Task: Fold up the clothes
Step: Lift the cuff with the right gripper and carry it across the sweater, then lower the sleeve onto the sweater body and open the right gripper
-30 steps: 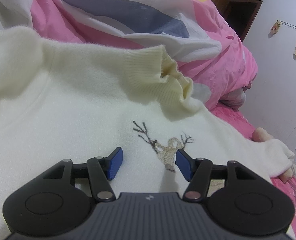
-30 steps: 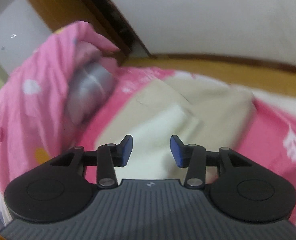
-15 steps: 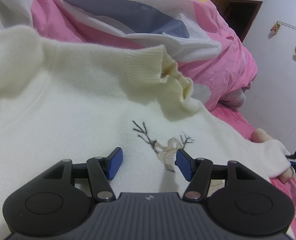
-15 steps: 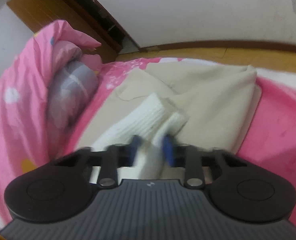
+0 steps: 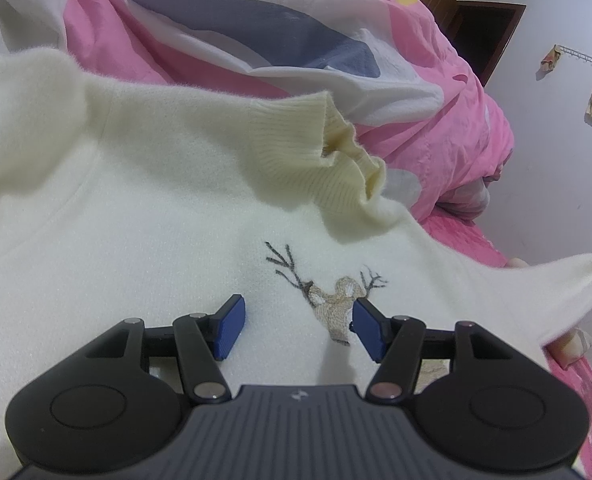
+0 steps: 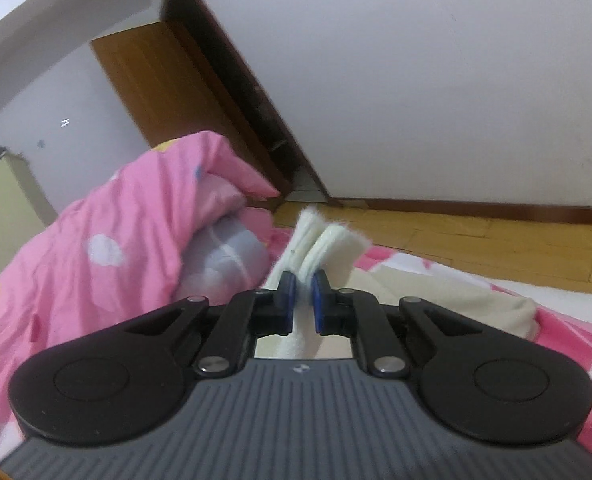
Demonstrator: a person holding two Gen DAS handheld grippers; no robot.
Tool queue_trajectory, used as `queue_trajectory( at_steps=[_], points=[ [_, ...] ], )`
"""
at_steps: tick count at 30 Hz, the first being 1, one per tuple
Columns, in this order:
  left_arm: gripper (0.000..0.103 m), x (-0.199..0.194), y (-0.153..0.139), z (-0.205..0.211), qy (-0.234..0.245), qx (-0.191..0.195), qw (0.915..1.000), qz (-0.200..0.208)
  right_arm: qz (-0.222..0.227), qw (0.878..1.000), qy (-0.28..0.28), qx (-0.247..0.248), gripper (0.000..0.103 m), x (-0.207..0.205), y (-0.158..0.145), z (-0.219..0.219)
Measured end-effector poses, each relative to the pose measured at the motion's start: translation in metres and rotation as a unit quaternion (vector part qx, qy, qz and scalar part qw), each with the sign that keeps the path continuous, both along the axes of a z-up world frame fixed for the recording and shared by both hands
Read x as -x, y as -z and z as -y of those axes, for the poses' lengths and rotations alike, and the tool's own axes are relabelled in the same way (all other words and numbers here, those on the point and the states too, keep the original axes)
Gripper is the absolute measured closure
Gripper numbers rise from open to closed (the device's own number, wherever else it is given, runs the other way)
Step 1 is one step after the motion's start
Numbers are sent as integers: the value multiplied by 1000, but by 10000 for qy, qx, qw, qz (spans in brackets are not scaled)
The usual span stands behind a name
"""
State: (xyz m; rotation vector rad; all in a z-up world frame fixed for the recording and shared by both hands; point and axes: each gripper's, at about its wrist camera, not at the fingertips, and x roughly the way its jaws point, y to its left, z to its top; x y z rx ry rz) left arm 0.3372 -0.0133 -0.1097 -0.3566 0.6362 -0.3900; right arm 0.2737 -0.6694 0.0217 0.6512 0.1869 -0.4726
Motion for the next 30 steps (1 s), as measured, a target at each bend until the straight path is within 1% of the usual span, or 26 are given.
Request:
queue_trajectory(
  at_steps=[4,7,12,14,15,17,20,23,26,28,29,30],
  points=[
    [42,0,1,-1,2,29,10000,-3,173,9989,-382,214,95,-9,-19,-31],
    [42,-1,1,-1,-2,26,10000,6,388,9954,-750,449,95,-11,-41,-61],
    [42,0,-1,-5,-27,127,9999,-9,822,9829,-1502,682,95,5,-82,-117],
    [43,0,-10,-8,-102,95,9999,-84,986,9755,-1805,777,95,12,-98,-140],
    [43,2,-18,-10,-146,5,9998,-106,1046,9717,-1966,793,95,13,-103,-152],
    [43,12,-41,-22,-248,-15,9996,-92,1151,9633,-2287,803,95,16,-111,-176],
    [43,30,-78,-56,-353,234,9987,-293,1226,9498,-2777,753,95,12,-114,-211],
    [43,54,-118,-99,-461,357,9979,-280,1296,9349,-3231,692,95,11,-110,-246],
    [43,84,-161,-136,-544,109,9985,29,1277,9172,-3725,602,95,7,-97,-285],
    [42,106,-188,-157,-698,-270,9968,274,1178,9089,-3968,501,95,3,-85,-308],
    [42,117,-200,-167,-773,-452,9952,384,1105,9020,-4153,424,95,0,-76,-321],
    [42,128,-209,-176,-839,-598,9937,429,1026,8974,-4276,368,95,-4,-69,-333]
  ],
)
